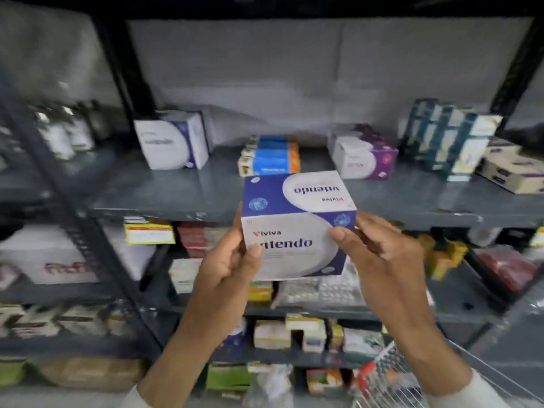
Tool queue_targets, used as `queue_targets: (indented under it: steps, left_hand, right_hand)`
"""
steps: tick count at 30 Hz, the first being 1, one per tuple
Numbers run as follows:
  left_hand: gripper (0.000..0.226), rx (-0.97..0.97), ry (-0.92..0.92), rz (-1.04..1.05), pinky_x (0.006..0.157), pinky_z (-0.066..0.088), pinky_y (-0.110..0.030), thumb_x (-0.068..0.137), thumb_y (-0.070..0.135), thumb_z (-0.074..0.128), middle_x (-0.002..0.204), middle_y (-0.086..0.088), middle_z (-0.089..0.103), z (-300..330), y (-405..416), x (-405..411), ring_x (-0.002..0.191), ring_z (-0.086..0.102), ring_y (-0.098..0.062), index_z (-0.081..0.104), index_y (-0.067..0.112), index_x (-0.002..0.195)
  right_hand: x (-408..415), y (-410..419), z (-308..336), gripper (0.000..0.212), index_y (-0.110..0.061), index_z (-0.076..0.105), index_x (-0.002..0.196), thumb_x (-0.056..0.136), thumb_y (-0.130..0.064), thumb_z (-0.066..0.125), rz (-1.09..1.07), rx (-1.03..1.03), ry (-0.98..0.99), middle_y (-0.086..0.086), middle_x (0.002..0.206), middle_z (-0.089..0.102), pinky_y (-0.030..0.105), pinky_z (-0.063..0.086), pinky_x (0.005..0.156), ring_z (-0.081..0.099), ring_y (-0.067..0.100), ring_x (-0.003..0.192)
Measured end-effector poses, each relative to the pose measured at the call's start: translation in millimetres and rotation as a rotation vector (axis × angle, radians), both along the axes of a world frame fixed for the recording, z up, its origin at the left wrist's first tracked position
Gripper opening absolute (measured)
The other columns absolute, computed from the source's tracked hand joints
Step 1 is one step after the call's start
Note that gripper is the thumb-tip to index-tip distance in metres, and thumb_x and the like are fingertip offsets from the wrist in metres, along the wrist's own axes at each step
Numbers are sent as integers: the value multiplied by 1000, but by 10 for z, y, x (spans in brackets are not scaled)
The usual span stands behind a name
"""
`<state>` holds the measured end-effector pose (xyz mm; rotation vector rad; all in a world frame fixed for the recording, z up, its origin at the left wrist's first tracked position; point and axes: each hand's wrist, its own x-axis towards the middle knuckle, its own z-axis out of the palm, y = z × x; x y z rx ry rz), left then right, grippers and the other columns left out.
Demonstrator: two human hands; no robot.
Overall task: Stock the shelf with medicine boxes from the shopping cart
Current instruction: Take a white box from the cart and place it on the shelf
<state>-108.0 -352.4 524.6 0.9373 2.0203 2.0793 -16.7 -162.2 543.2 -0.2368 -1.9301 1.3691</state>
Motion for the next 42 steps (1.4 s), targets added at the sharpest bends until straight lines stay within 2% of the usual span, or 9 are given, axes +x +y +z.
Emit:
queue_targets:
  steps: [7,12,16,23,27,31,34,38,42]
  left_hand:
    - [37,-25,73,253,91,55,-20,105,6,47,119,17,74,436,-1042,-975,113,67,-2,58,26,135]
    - [43,-94,33,368,104,51,-55,105,7,48,125,8,73,426,-1358,-1896,118,67,-16,59,35,136]
    - [47,-89,11,398,103,52,-51,103,3,46,125,8,72,404,-1336,-2310,118,66,-16,58,32,137]
    - [40,-103,-38,390,72,53,-10,105,7,46,124,6,69,310,-1187,-2552,117,64,-14,56,35,131]
    - [46,-108,-24,419,90,55,-28,103,11,49,128,10,69,248,-1171,-2567,120,63,-12,53,45,135]
    - [63,35,-35,662,106,51,-44,99,18,57,148,7,56,240,-1019,-2266,129,54,-9,32,36,155]
    - [58,182,155,769,111,44,-35,100,14,58,155,6,48,149,-655,-1691,137,47,-2,41,30,153]
    - [48,243,260,551,112,43,-38,98,8,58,146,-6,58,-322,137,-900,135,54,-15,52,19,144]
    - [42,-49,318,234,107,46,-36,97,16,58,140,-2,63,-1114,1045,-145,131,58,-16,60,18,138]
  right_hand:
    - [-1356,-919,348,29,-25,75,120,93,-18,70,158,109,32,-22,106,74,5,44,82,62,-22,91]
    - [-2373,-1266,437,36,-25,74,120,87,-11,67,210,76,-147,-2,117,77,36,56,93,70,18,107]
    - [-2920,-1331,435,42,-31,73,113,82,-5,62,292,-11,-255,-4,114,77,38,61,87,73,19,104]
    - [-3307,-1251,226,48,-24,59,136,91,-7,66,324,-120,-332,-2,128,71,30,62,76,67,22,115]
    - [-3217,-1250,136,55,-26,51,143,93,-7,67,361,-140,-305,-4,132,67,20,60,62,64,17,119]
    - [-2758,-1125,163,62,-29,40,152,98,-15,64,312,-78,-158,-14,137,53,19,58,80,49,4,125]
    - [-2137,-768,31,54,-25,52,144,96,-1,60,273,-68,8,-10,137,63,21,54,99,60,4,125]
    - [-1141,-80,-424,33,-23,69,120,92,-6,63,159,-124,91,-1,111,76,34,58,93,73,17,105]
    - [-142,698,-1124,23,-28,75,106,90,-14,66,-42,-171,-71,1,101,79,44,62,81,75,26,93]
